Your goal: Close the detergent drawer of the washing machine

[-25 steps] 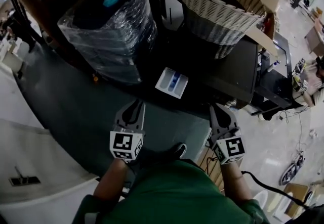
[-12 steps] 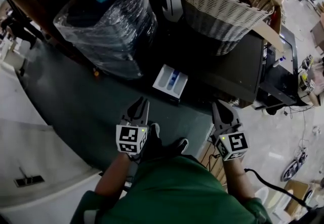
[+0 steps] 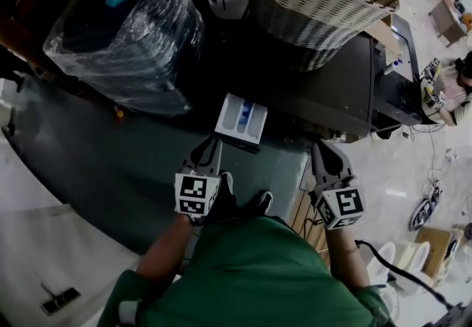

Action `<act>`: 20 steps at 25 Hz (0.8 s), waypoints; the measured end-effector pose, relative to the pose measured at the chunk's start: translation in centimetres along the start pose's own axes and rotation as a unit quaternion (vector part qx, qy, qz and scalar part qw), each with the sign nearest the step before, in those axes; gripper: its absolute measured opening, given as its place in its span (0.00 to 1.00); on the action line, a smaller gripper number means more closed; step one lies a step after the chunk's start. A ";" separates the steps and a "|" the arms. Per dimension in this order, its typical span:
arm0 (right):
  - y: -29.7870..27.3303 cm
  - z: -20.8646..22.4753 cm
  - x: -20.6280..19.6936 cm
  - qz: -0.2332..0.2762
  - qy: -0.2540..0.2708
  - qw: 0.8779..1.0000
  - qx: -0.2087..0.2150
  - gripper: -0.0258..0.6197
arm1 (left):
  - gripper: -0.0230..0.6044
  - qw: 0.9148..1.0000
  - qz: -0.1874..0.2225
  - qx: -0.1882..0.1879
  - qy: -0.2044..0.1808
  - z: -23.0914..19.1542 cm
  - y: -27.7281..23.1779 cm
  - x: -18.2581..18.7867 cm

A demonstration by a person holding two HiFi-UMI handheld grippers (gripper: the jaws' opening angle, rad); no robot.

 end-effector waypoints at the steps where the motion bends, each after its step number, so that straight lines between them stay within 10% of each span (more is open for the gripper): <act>1: -0.3 -0.3 0.1 -0.004 -0.004 1.000 -0.007 0.07 | 0.15 1.000 0.000 -0.009 -0.004 -0.6 -0.4 0.2; 20: -4.5 0.5 -1.6 -0.048 -0.052 0.996 -0.058 0.07 | 0.07 0.986 -0.138 -0.089 -0.003 0.5 -9.0 -9.6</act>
Point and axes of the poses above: the fingertips, and each gripper's own axes: y backward along the fingers, z to its right, x out of its top, the point moved 9 cm from there along y, backward along the fingers, and after that the axes turned 11 degrees about -z, right-handed, at the moved point
